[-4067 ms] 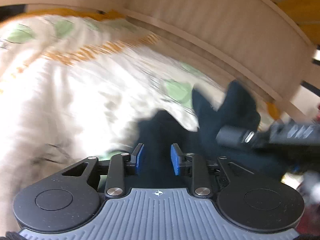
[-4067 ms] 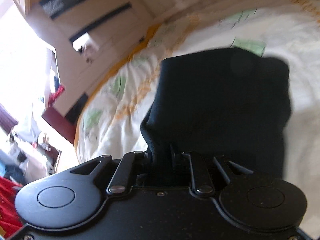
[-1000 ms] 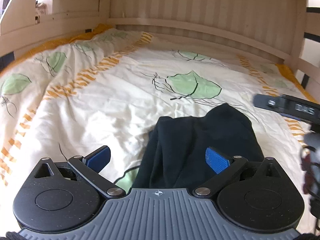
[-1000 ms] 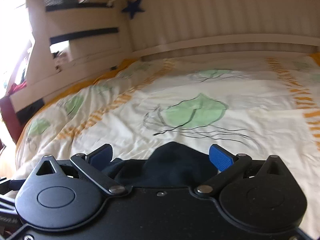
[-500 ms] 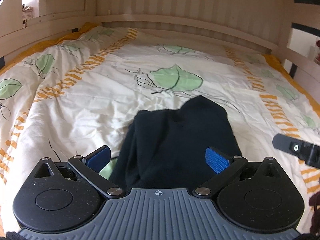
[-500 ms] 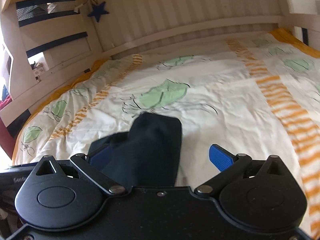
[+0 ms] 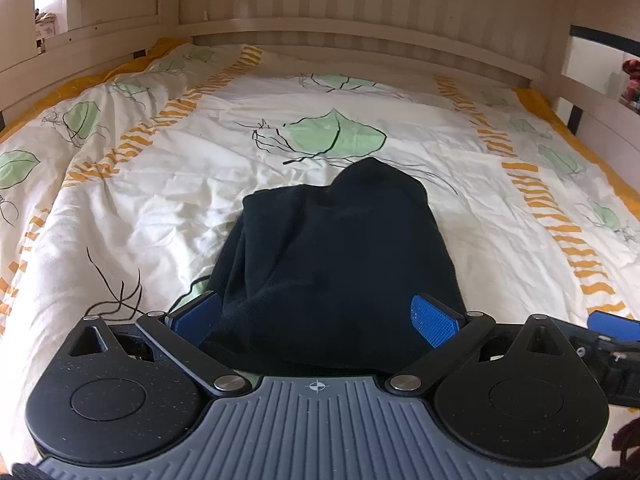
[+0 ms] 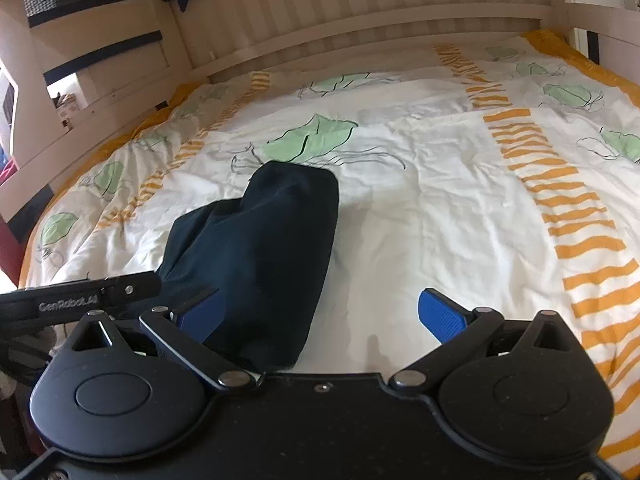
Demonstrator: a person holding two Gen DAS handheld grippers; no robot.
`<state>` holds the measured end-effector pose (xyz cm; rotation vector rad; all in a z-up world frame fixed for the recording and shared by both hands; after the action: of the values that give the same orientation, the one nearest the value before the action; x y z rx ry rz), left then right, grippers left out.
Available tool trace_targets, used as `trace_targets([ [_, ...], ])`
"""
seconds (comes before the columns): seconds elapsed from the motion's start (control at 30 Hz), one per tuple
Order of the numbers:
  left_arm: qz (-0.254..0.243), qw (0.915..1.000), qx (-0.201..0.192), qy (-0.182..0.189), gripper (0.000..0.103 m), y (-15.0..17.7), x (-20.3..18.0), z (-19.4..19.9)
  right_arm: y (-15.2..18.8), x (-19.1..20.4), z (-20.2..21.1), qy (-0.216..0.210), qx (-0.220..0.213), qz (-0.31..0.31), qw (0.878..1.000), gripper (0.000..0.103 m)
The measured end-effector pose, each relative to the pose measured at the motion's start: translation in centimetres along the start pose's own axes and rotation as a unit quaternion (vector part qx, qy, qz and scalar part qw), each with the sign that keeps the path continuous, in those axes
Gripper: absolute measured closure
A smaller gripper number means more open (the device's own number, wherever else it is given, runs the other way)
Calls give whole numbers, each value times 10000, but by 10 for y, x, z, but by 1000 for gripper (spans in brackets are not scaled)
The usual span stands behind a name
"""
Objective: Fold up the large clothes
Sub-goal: 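Withdraw both open tools from the folded hoodie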
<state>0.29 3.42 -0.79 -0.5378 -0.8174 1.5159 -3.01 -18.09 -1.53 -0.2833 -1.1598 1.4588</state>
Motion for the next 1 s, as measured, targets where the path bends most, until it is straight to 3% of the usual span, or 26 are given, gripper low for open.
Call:
trace_targets([
  [0.37, 4, 9999, -53, -150, 1, 10, -1, 13, 10, 9, 7, -16, 106, 160, 9998, 0],
  [0.6, 94, 9990, -66, -436, 1, 14, 8, 19, 13, 12, 6, 14, 202, 221, 9996, 0],
  [1.0, 179, 9993, 115, -311, 1, 20, 16, 17, 13, 21, 4, 5, 250, 337, 9991, 0],
])
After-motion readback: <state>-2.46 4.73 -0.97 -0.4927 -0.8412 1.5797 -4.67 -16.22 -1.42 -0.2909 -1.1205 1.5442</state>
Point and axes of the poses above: each gripper's, at about its wrist camera, not at the fingertips, and z roughly against the way its jaws point, x to its left, y to its underside, the point moved 1 cm from there along -z, roughly the way its jaws point, and after that the axes turned 14 degrees about -y, right-handed, at the moved point
